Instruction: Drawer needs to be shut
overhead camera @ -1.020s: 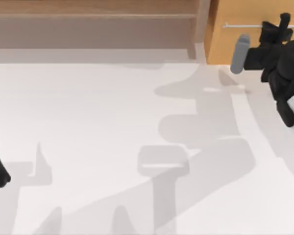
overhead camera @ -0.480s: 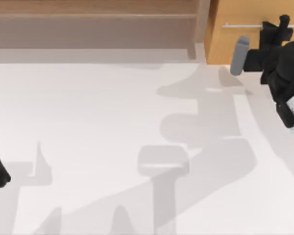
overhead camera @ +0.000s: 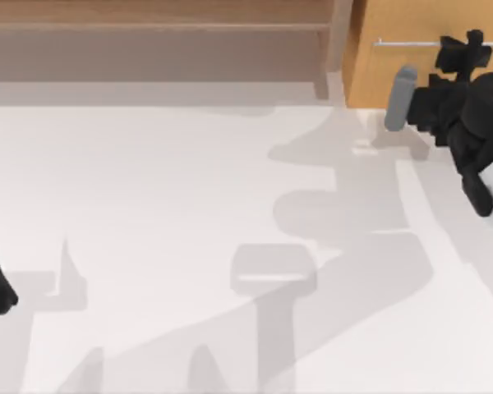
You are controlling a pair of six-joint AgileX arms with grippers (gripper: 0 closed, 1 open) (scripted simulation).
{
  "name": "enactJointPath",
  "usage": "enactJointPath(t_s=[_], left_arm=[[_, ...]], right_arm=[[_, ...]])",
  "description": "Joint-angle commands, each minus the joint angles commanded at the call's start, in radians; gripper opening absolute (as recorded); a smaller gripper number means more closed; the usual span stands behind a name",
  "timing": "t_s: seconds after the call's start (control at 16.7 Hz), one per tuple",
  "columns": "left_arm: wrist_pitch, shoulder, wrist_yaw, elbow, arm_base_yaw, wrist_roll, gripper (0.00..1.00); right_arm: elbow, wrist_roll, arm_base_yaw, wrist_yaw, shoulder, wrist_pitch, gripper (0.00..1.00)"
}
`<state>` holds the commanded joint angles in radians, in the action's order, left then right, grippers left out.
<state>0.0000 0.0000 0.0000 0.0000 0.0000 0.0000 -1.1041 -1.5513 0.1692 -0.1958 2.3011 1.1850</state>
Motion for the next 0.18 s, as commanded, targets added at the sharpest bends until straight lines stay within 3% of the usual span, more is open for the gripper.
enactJointPath(t_s=[0.18], left_arm=[[0.000, 0.000, 0.000, 0.000, 0.000, 0.000, 1.00]], right_arm=[[0.000, 0.000, 0.000, 0.000, 0.000, 0.000, 1.00]])
